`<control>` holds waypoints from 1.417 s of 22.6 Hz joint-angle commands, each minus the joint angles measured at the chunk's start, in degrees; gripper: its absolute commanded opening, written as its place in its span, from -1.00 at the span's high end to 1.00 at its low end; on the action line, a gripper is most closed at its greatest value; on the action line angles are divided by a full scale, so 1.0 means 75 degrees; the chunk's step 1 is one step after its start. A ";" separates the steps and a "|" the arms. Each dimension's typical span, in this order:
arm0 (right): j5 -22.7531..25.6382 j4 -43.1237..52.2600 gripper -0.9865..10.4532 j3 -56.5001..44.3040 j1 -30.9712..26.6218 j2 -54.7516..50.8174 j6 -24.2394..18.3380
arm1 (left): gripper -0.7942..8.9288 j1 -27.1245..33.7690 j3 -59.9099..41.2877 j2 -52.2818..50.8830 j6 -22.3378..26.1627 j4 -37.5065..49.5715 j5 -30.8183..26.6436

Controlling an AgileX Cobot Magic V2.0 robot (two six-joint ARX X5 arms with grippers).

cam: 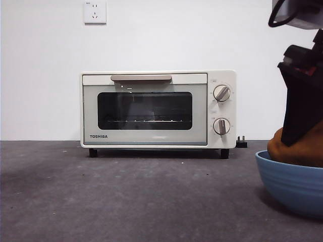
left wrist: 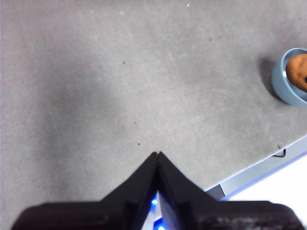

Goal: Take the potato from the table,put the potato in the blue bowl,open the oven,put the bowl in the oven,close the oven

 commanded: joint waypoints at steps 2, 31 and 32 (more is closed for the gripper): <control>-0.0160 0.0012 0.50 -0.0073 -0.0015 0.0152 0.0114 | 0.85 -0.0017 0.0029 0.0286 -0.0023 0.0595 0.0026; -0.0149 -0.3652 0.85 0.4572 0.0006 -0.1856 0.0915 | 0.85 -0.0300 0.3669 0.6455 0.0650 0.4817 0.1769; -0.0184 -0.3649 0.85 0.4572 0.0006 -0.2055 0.1067 | 0.85 -0.0323 0.3885 0.6700 0.0676 0.4820 0.1827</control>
